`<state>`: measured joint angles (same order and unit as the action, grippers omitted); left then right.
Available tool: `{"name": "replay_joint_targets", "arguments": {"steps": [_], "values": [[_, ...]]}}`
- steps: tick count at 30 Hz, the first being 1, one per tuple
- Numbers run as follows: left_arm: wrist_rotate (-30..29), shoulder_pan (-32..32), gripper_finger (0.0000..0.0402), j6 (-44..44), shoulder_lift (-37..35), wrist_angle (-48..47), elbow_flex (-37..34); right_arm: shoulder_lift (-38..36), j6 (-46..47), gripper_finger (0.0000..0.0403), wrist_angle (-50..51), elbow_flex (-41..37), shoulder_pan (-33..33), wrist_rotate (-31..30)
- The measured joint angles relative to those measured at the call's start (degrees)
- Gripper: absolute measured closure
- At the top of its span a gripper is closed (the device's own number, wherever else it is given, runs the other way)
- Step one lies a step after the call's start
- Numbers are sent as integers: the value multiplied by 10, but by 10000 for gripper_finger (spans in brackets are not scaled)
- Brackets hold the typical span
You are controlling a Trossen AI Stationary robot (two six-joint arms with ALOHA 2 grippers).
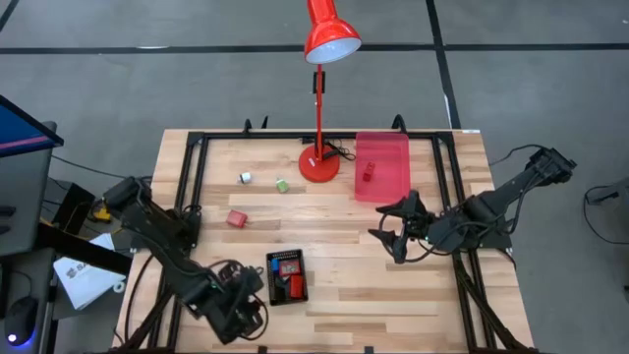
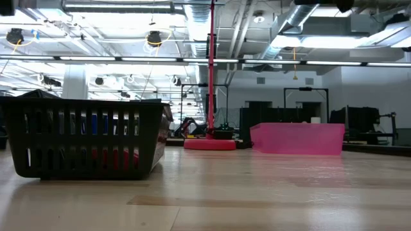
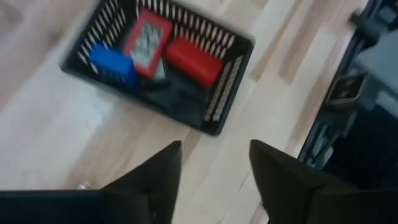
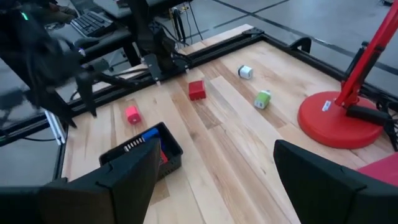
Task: Pick & Place Office items
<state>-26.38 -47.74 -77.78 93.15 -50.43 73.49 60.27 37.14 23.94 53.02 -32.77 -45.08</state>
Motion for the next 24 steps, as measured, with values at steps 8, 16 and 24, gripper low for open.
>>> {"name": "replay_joint_targets", "arguments": {"steps": [8, 16, 24], "values": [[-41, -5, 177, 80, -17, -7, 0, 1, 19, 97, 4, -16, 0, -1], [-176, 0, 190, 258, -49, 21, 0, 1, 6, 97, -9, -16, 1, -2], [-278, -17, 190, 363, -100, 56, 0, 0, 4, 97, -9, -16, 11, 2]]}}
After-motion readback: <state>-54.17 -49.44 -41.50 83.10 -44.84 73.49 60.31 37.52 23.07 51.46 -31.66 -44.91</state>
